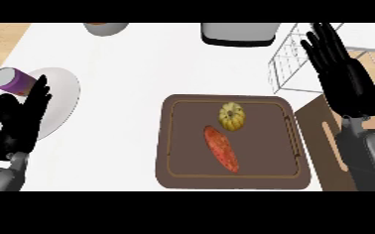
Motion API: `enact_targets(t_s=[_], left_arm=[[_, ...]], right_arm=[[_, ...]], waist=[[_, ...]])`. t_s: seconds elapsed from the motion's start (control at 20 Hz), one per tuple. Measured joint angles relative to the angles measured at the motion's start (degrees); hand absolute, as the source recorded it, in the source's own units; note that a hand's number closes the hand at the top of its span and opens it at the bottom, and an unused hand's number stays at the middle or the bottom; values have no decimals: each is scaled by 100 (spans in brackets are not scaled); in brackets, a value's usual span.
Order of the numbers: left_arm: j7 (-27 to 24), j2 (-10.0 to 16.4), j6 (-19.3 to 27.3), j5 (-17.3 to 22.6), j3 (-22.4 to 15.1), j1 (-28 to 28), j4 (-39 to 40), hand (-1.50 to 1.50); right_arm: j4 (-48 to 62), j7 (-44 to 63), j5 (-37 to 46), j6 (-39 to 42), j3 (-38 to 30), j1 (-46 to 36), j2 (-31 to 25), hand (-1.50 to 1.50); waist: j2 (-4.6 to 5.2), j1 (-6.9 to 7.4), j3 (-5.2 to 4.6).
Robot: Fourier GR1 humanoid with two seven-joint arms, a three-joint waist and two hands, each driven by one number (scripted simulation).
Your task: Pick the squash from the tray and place it in the tiered shelf
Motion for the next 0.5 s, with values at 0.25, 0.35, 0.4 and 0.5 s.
enact_targets(t_s=[0.25,0.35,0.4,0.5], left_arm=[[11,-345,-124,283,-24,244,84,0],[68,-450,-167,401,-40,328,102,0],[92,-510,-186,462,-48,376,114,0],[141,-679,-243,601,-91,449,127,0]], right_arm=[[-354,332,1418,-894,128,33,-753,150],[-265,568,2137,-1166,148,172,-1295,150],[-145,767,2459,-1308,141,310,-1539,150],[-71,1260,2988,-1720,145,548,-1758,-150]], waist=[[12,-188,106],[14,-359,55],[22,-445,48],[20,-521,76]])
